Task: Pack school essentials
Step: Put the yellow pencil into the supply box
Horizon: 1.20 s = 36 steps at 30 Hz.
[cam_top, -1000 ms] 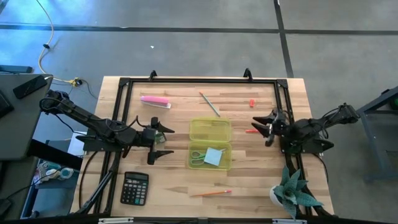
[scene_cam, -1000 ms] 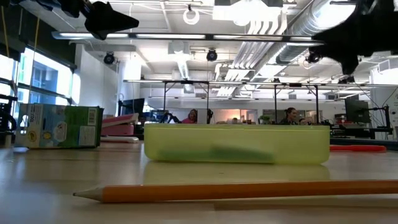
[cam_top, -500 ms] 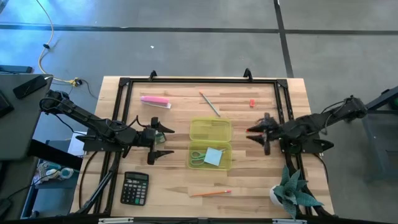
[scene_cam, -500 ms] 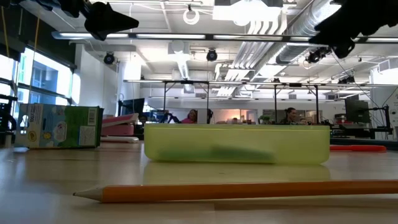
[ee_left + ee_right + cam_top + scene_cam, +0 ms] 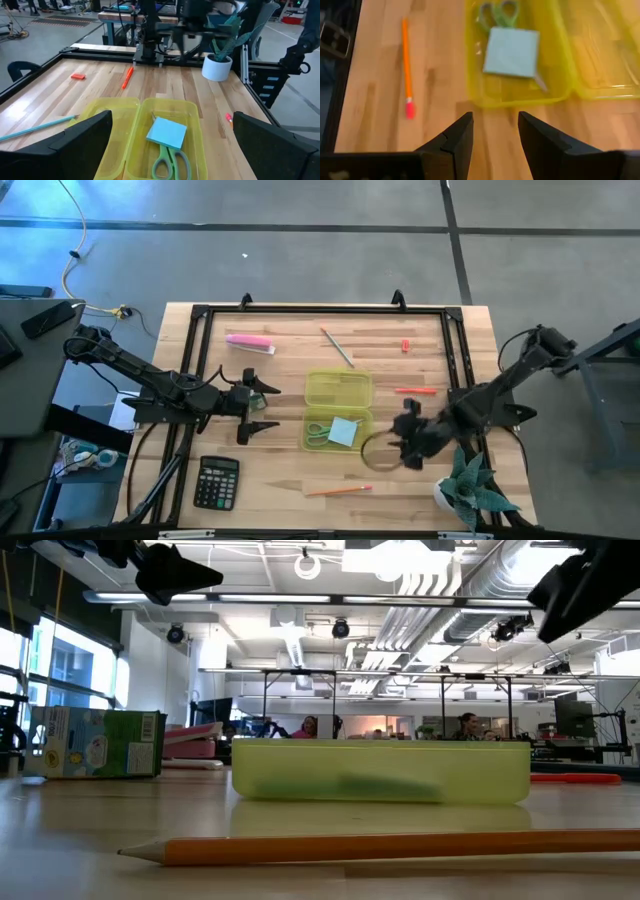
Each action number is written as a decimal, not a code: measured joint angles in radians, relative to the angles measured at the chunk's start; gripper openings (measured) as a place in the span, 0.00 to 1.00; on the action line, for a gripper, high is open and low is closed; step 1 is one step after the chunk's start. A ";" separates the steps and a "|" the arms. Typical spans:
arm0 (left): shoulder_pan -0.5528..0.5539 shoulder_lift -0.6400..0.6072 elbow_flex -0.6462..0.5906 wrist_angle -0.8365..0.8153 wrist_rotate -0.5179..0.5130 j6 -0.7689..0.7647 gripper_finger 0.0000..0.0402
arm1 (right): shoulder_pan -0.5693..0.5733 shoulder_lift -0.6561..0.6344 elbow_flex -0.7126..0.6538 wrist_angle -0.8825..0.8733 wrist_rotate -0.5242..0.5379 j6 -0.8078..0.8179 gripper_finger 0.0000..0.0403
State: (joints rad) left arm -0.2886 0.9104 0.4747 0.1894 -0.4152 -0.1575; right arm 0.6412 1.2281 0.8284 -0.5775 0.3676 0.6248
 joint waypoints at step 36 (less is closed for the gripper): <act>0.000 0.000 0.000 -0.005 0.000 -0.015 1.00 | 0.109 0.691 0.500 -0.062 -0.124 -0.074 0.36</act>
State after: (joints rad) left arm -0.2886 0.9104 0.4747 0.1844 -0.4152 -0.1726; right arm 0.7506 1.9190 1.3281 -0.6391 0.2434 0.5509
